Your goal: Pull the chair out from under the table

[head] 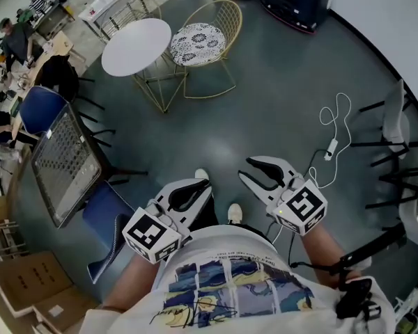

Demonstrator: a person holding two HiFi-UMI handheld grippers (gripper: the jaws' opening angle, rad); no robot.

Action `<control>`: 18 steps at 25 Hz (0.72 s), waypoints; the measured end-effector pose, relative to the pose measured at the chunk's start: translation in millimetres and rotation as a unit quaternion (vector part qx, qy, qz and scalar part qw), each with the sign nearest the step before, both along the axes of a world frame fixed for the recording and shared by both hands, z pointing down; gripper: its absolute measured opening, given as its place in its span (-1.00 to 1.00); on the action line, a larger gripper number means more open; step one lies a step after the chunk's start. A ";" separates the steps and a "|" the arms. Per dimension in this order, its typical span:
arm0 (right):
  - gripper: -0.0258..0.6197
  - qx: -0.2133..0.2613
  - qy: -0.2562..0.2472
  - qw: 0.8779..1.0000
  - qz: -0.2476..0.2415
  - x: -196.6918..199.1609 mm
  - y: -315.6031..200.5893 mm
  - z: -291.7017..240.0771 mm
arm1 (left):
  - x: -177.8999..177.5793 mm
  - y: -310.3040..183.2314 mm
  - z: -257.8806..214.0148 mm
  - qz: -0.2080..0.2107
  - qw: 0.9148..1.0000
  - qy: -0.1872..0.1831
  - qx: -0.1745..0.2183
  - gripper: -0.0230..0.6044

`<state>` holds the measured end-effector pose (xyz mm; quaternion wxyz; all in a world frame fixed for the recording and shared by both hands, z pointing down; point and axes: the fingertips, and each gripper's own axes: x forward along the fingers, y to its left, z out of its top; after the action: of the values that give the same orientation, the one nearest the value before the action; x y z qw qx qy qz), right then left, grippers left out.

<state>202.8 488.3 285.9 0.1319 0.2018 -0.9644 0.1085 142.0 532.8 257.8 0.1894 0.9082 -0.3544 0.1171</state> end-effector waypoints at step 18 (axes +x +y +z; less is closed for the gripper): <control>-0.48 -0.018 0.074 0.994 0.077 -112.2 -315.3 24.0 | -113.5 -304.5 12.7 0.106 0.994 -0.001 0.037 -0.66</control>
<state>90.6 173.0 309.8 0.1982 0.2801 -0.9315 0.1204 28.6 228.3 270.4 0.1414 0.9470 -0.2602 0.1245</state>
